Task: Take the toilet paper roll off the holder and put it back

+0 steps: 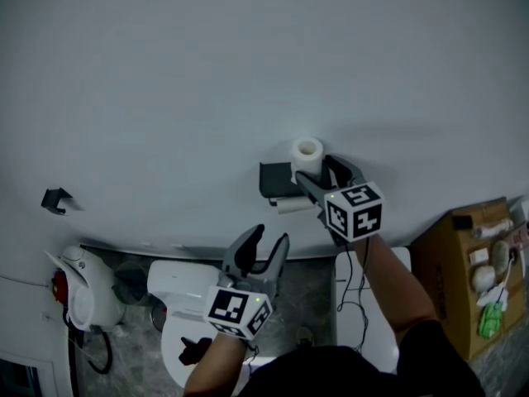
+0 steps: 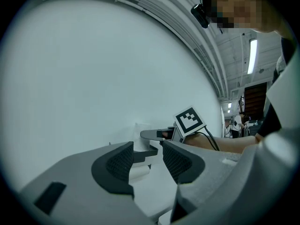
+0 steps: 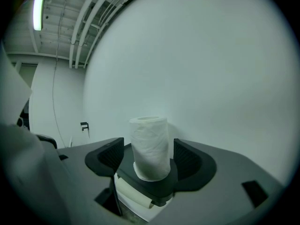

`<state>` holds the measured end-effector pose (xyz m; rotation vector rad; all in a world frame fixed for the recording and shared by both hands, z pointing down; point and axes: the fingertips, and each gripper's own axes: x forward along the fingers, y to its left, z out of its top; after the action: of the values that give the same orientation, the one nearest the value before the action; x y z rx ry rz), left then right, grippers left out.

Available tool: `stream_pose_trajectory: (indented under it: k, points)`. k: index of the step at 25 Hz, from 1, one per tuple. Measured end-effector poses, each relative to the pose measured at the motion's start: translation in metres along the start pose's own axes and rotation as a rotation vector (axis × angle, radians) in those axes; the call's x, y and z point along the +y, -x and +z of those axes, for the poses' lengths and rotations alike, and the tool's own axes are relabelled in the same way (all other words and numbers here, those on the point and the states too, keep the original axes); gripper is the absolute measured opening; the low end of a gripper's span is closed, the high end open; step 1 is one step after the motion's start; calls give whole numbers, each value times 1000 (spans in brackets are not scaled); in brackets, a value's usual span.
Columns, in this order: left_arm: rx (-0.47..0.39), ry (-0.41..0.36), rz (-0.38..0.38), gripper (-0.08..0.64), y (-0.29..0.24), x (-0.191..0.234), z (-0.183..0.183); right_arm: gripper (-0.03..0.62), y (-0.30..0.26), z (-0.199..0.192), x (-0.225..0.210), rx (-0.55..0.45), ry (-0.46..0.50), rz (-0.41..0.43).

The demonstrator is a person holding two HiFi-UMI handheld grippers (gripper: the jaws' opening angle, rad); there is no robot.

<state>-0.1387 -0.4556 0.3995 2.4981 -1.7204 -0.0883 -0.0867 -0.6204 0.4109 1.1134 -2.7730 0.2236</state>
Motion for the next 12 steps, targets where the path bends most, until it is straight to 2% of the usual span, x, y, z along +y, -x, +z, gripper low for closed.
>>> stream_pose_trajectory:
  k: [12]
  points:
    - [-16,19,6,184,-6,11,0,333,-24,-7,1,73,100,-43]
